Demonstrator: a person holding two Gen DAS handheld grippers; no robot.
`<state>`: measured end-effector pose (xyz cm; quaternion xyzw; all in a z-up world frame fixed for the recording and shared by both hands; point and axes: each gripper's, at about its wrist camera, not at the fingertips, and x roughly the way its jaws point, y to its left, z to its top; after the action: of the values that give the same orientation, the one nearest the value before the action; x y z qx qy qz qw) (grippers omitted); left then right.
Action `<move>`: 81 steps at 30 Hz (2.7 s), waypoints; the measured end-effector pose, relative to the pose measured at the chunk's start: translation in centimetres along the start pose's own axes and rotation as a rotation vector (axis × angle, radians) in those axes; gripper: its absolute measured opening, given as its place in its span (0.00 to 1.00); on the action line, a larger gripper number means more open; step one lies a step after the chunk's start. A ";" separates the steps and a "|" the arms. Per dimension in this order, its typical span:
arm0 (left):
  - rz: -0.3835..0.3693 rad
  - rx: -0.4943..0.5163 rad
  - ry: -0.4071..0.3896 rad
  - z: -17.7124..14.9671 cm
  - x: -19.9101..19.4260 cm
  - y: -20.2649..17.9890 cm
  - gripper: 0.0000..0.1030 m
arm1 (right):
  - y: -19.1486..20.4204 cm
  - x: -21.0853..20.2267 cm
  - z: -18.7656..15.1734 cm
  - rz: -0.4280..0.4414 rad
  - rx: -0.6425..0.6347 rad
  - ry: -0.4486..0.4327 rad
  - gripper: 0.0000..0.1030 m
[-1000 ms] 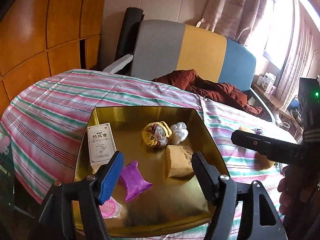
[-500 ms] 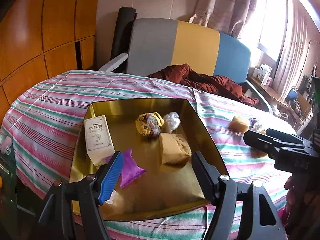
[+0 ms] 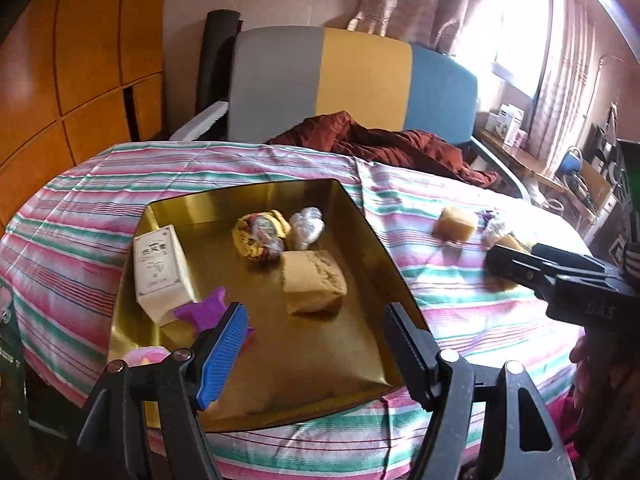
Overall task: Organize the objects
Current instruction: 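Withdraw both open tools from the tray, then reach the left tool to a yellow sponge and close on it, then grasp the WEIDAN cracker packet with the right tool while the left holds the sponge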
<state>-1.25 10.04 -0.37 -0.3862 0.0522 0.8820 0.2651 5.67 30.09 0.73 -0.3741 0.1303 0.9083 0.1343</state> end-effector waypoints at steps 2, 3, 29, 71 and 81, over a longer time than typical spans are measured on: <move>-0.027 0.007 0.006 -0.1 0.1 -0.4 0.69 | -0.4 0.1 -0.2 -0.018 0.003 0.006 1.00; -0.039 0.008 0.012 -0.1 0.2 -0.6 0.69 | -0.7 0.2 -0.4 -0.022 0.007 0.011 1.00; -0.262 0.170 0.089 1.9 2.8 -9.2 0.80 | -20.9 -2.6 -2.1 -0.297 0.329 0.132 1.00; -0.421 0.071 0.371 5.7 20.9 -25.5 0.52 | -32.2 -4.6 -3.6 -0.262 0.667 -0.058 1.00; -0.488 0.149 0.300 4.2 16.2 -23.2 0.46 | -31.5 -3.9 -3.4 -0.252 0.634 -0.030 1.00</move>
<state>-1.34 38.01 -6.30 -0.4929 0.0610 0.7191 0.4861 21.27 57.69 -3.09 -0.3134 0.3569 0.8044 0.3570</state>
